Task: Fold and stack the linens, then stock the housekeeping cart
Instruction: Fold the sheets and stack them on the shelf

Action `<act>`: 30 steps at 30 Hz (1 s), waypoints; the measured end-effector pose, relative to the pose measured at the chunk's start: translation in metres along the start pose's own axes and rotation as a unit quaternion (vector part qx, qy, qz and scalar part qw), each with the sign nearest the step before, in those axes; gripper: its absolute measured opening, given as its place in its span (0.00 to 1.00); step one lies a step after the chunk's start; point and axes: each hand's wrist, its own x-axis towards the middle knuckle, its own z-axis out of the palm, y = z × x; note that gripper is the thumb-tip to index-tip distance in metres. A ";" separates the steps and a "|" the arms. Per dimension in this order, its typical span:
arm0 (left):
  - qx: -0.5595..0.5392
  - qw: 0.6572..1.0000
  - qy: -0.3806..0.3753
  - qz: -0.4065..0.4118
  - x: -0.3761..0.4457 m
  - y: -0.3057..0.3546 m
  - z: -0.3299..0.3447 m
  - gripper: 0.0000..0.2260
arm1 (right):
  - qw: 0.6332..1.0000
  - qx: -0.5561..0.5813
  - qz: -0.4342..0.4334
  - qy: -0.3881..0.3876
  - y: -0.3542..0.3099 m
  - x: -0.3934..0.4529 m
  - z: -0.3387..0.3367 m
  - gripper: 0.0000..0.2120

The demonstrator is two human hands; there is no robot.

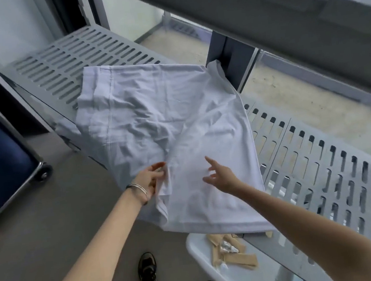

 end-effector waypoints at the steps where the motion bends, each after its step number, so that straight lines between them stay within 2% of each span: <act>1: -0.048 0.999 -0.006 -0.018 -0.002 0.009 -0.005 0.12 | 0.998 0.064 0.020 0.004 -0.009 0.006 0.003 0.36; 3: -0.118 0.992 -0.024 -0.034 -0.004 0.023 -0.014 0.12 | 0.987 0.156 0.032 -0.002 -0.029 0.016 0.009 0.39; 6: -0.126 0.989 -0.055 -0.046 -0.006 0.031 -0.021 0.10 | 0.956 0.285 0.034 -0.064 -0.057 0.025 0.014 0.43; 8: -0.094 0.992 -0.067 -0.041 -0.006 0.032 -0.023 0.09 | 0.934 0.344 0.050 -0.088 -0.071 0.028 0.017 0.39; 11: -0.024 0.996 -0.081 -0.015 -0.010 0.033 -0.018 0.10 | 0.922 0.370 0.075 -0.087 -0.083 0.030 0.026 0.28; 13: 0.001 0.994 -0.105 0.013 -0.014 0.034 -0.015 0.11 | 0.872 0.450 0.116 -0.152 -0.091 0.028 0.035 0.22; 15: 0.027 0.990 -0.134 0.040 -0.017 0.035 -0.017 0.11 | 0.790 0.550 0.112 -0.248 -0.099 0.023 0.043 0.24; 16: 0.042 0.987 -0.145 0.051 -0.020 0.037 -0.018 0.13 | 0.751 0.597 0.100 -0.263 -0.102 0.020 0.046 0.23; 19: 0.046 0.980 -0.178 0.076 -0.024 0.044 -0.024 0.19 | 0.672 0.701 0.085 -0.224 -0.106 0.013 0.044 0.18; 21: 0.064 0.976 -0.183 0.095 -0.028 0.049 -0.027 0.20 | 0.642 0.746 0.063 -0.165 -0.105 0.011 0.038 0.18; 23: 0.102 0.973 -0.173 0.114 -0.031 0.049 -0.026 0.19 | 0.662 0.748 0.040 -0.029 -0.100 0.007 0.027 0.22; 24: 0.122 0.971 -0.168 0.118 -0.032 0.047 -0.025 0.19 | 0.686 0.724 0.033 0.058 -0.097 0.001 0.020 0.20; 27: 0.190 0.959 -0.170 0.121 -0.036 0.034 -0.011 0.18 | 0.815 0.483 -0.053 0.317 -0.081 -0.037 -0.005 0.11; 29: 0.285 0.932 -0.177 0.137 -0.038 0.017 0.005 0.16 | 0.846 0.332 -0.088 0.408 -0.060 -0.067 -0.010 0.10; 30: 0.364 0.902 -0.174 0.155 -0.038 0.007 0.015 0.15 | 0.852 0.292 -0.079 0.427 -0.047 -0.080 -0.007 0.10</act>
